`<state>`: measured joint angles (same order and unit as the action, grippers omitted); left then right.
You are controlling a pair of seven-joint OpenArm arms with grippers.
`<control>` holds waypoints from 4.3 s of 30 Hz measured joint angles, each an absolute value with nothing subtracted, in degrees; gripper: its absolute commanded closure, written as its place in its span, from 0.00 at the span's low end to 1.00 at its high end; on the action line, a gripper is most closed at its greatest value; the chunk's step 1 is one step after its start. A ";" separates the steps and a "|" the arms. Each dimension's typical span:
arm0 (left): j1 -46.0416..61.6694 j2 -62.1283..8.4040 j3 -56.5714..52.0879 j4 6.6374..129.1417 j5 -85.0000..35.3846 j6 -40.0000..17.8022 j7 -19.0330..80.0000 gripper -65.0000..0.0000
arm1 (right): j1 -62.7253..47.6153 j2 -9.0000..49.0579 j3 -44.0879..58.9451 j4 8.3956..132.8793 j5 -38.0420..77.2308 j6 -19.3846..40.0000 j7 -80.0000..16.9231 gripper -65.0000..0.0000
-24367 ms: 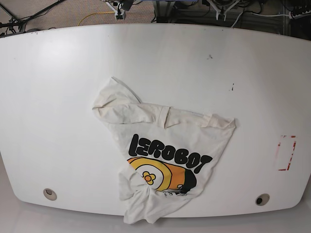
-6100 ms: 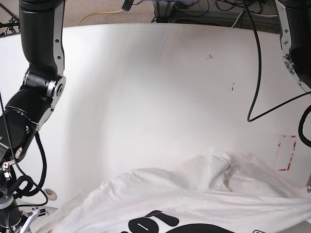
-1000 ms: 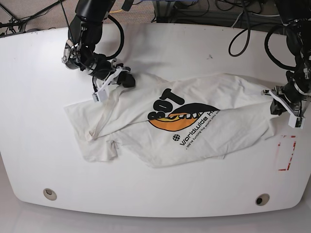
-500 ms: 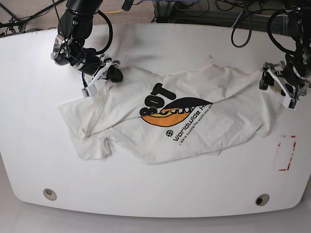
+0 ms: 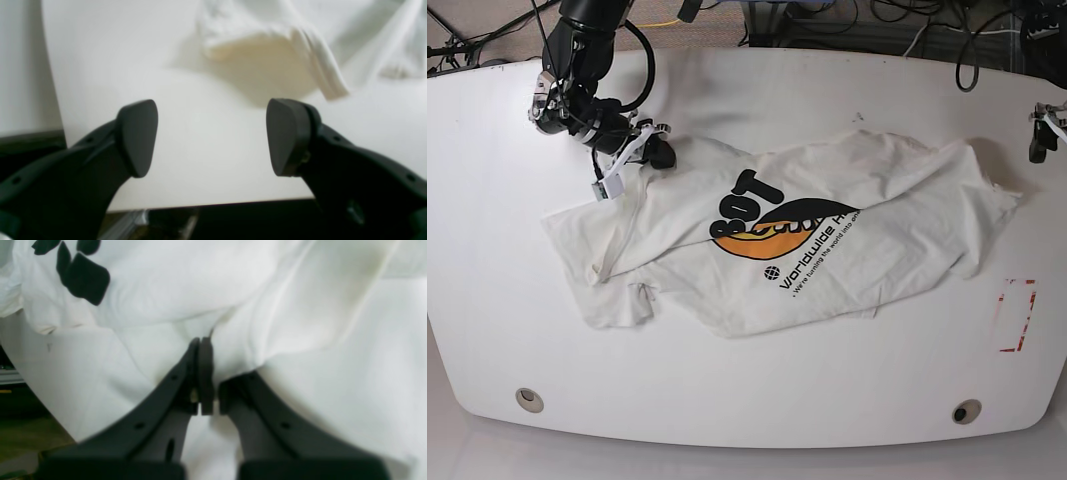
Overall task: Fold the T-shirt properly
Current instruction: 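Release the left gripper and reposition it onto the shirt's sleeve edge, then lift the white shirt with both grippers and stretch it between them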
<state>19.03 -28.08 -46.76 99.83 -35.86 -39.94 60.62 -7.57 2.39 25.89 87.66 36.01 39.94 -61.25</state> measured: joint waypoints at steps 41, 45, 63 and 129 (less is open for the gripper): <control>-11.68 -23.33 -51.37 49.71 -36.97 -39.94 58.81 0.28 | -6.24 2.24 25.78 87.53 34.89 39.92 -61.71 1.00; -12.43 -23.29 -48.51 49.08 -37.10 -39.94 58.46 0.47 | -6.26 2.20 25.78 87.53 34.89 39.92 -61.73 1.00; -10.63 -24.01 -43.75 50.63 -35.24 -36.88 54.48 0.93 | -7.27 2.24 26.24 88.18 35.29 39.94 -61.73 1.00; -7.35 -21.78 -30.59 109.95 -30.39 -32.18 58.15 0.93 | -13.17 17.58 49.69 103.07 67.05 39.88 -73.36 1.00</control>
